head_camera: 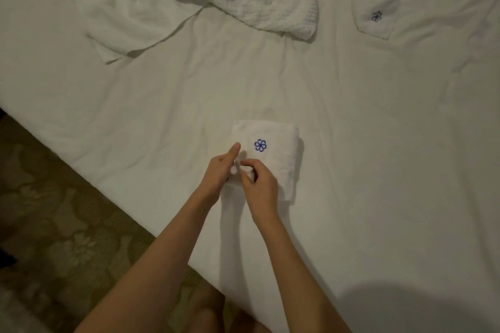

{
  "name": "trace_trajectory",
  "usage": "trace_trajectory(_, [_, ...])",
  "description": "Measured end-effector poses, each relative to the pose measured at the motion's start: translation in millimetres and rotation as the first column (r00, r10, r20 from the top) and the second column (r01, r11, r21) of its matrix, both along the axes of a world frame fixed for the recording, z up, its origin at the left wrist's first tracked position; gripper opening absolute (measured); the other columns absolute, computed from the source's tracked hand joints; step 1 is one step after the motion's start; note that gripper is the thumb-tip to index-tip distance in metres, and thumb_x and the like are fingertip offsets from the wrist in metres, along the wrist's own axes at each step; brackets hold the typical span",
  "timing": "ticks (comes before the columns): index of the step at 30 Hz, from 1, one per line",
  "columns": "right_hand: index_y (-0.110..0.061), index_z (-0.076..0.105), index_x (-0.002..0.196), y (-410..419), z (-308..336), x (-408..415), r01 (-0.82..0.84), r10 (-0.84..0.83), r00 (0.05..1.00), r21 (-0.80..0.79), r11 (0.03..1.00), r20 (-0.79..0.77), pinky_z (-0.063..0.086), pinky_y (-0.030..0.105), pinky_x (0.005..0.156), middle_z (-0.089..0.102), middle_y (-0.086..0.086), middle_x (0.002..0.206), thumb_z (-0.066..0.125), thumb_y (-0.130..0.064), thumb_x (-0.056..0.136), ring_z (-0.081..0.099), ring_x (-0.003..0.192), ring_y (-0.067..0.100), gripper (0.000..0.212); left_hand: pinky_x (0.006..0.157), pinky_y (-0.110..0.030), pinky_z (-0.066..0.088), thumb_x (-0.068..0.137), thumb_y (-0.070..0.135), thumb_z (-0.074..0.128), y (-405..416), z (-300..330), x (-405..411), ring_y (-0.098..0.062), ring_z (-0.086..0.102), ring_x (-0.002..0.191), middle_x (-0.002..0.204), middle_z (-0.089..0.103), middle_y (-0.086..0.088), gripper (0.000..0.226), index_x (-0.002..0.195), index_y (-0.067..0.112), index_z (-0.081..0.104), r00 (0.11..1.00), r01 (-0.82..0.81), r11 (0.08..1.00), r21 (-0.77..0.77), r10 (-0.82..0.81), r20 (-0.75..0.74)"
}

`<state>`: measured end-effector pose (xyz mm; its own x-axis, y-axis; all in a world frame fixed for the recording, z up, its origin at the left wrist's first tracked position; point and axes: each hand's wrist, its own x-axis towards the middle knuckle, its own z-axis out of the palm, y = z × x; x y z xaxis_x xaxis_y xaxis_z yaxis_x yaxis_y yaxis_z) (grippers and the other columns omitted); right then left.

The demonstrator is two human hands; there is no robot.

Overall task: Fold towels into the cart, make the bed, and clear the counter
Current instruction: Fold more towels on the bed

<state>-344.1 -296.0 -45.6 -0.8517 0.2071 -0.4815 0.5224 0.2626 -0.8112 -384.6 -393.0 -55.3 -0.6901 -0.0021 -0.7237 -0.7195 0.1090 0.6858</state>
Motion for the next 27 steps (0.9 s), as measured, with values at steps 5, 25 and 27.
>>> trace_trajectory(5, [-0.017, 0.06, 0.12, 5, 4, -1, -0.139, 0.15, 0.986, -0.136, 0.981, 0.075, 0.044, 0.01, 0.082, 0.063, -0.011, 0.101, 0.058, -0.012, 0.092, 0.06, 0.091, 0.005, 0.029, 0.054, -0.02, 0.04, 0.092, 0.019, 0.058, 5, -3, -3, -0.012, 0.051, 0.06, 0.066, 0.052, -0.003, 0.02, 0.076, 0.009, 0.053, 0.994, -0.07, 0.997, -0.036, 0.067, -0.084])
trace_trajectory(25, [-0.012, 0.046, 0.131, 79, -23, -42, 0.131, -0.124, 0.991, -0.178, 0.975, 0.05, 0.051, 0.02, 0.08, 0.061, 0.0, 0.11, 0.071, -0.011, 0.083, 0.062, 0.099, 0.014, 0.053, 0.061, -0.019, 0.05, 0.097, 0.012, 0.05, 13, -11, -25, -0.007, 0.062, 0.068, 0.084, 0.066, -0.004, 0.012, 0.088, 0.019, 0.053, 0.976, -0.126, 0.99, -0.055, 0.114, -0.188])
trace_trajectory(27, [-0.012, 0.042, 0.133, 76, -24, -42, 0.123, -0.114, 0.991, -0.176, 0.977, 0.064, 0.05, 0.018, 0.08, 0.059, 0.0, 0.112, 0.074, -0.012, 0.081, 0.061, 0.101, 0.016, 0.061, 0.07, -0.028, 0.049, 0.099, 0.012, 0.044, 13, -18, -25, -0.018, 0.061, 0.078, 0.089, 0.064, -0.008, 0.015, 0.089, 0.022, 0.047, 0.976, -0.139, 0.983, -0.123, 0.115, -0.184])
